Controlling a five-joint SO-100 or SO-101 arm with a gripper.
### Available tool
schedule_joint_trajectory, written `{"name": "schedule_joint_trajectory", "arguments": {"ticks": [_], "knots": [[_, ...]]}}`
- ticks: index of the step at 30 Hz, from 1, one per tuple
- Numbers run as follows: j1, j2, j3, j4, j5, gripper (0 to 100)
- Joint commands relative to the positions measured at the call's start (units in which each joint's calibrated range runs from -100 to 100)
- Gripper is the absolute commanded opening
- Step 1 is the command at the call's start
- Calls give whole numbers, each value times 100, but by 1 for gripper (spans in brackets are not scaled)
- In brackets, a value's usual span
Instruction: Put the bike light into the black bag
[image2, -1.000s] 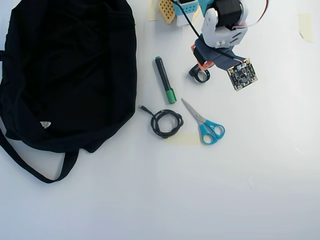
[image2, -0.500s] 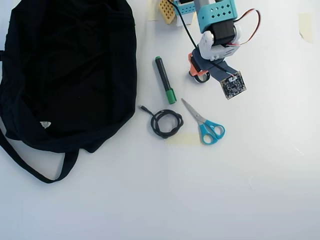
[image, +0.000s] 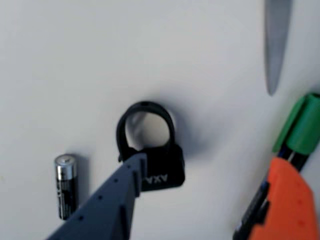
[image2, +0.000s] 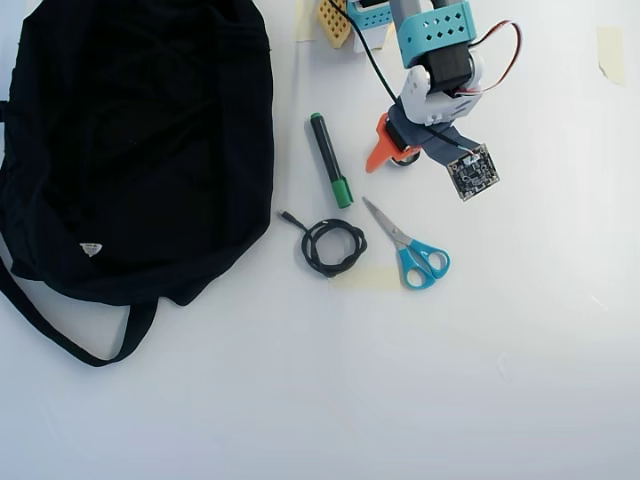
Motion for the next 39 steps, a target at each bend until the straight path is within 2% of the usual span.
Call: {"name": "schedule_joint_trajectory", "arguments": {"ticks": [1, 39], "knots": [[-56, -4, -9, -128, 8, 31], [-154, 245, 1375, -1609, 13, 30]]}}
